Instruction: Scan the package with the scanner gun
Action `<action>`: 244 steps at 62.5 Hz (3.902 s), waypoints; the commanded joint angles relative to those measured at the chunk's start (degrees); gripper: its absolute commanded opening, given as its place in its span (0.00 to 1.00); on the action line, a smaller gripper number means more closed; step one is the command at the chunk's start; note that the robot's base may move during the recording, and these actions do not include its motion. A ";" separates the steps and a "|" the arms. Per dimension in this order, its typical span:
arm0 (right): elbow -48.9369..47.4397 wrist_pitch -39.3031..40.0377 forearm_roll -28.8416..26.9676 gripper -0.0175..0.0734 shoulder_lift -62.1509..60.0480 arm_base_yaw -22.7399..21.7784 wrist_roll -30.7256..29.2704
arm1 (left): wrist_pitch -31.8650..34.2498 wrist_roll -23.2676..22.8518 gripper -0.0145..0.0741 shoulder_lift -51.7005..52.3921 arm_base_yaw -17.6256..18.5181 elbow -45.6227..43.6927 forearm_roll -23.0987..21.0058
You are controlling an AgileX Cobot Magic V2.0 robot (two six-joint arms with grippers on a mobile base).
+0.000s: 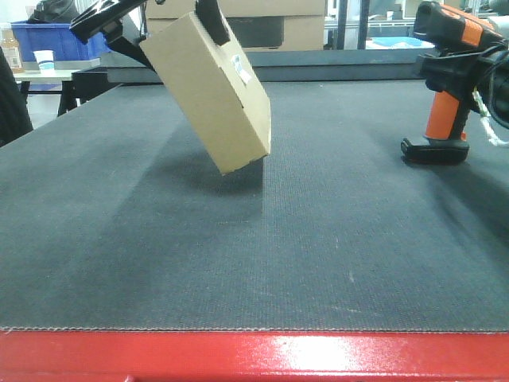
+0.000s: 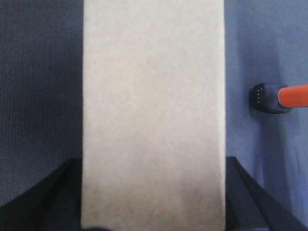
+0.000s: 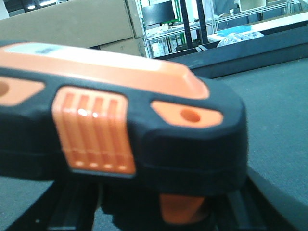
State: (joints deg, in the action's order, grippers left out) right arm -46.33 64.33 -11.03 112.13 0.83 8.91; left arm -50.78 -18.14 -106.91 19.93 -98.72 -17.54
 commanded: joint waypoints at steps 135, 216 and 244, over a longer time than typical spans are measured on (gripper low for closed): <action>24.55 5.63 8.13 0.81 -15.93 -0.07 0.24 | -12.45 7.61 0.04 2.64 -13.22 -0.25 23.26; 24.59 5.63 8.36 0.81 -19.72 -0.07 0.24 | -5.76 5.71 0.75 18.88 -13.22 7.31 26.75; 24.59 -24.17 7.54 0.54 -40.52 -0.07 -0.66 | 25.48 5.51 0.04 38.72 -13.47 39.41 26.86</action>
State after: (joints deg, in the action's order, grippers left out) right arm -21.85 46.64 -3.22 75.20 0.83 8.86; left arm -32.68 -12.16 -71.54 6.49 -63.63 9.23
